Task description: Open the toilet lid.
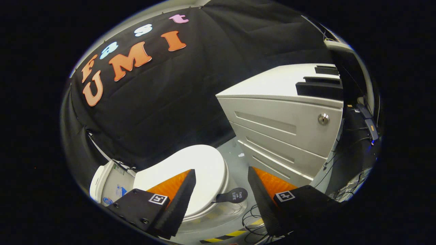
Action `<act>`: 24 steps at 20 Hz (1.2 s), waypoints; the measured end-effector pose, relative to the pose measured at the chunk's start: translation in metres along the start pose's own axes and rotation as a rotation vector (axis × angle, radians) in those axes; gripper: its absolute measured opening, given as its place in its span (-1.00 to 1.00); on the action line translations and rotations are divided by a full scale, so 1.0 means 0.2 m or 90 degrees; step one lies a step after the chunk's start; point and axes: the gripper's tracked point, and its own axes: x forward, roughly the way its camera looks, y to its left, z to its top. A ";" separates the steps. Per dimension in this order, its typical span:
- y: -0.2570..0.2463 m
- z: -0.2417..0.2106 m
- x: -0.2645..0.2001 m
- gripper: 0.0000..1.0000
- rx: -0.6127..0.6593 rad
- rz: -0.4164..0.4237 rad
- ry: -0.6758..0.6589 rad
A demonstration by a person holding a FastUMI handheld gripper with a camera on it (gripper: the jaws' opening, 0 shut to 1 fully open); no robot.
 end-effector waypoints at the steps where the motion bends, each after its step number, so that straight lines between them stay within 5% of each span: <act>1: -0.03 -0.02 0.03 0.98 0.005 -0.007 0.000; 13: -0.16 -0.40 0.14 0.93 0.225 -0.013 0.128; 22: -0.13 -0.44 0.23 0.08 0.376 0.018 0.146; 24: -0.14 -0.43 0.21 -0.24 0.432 0.026 0.157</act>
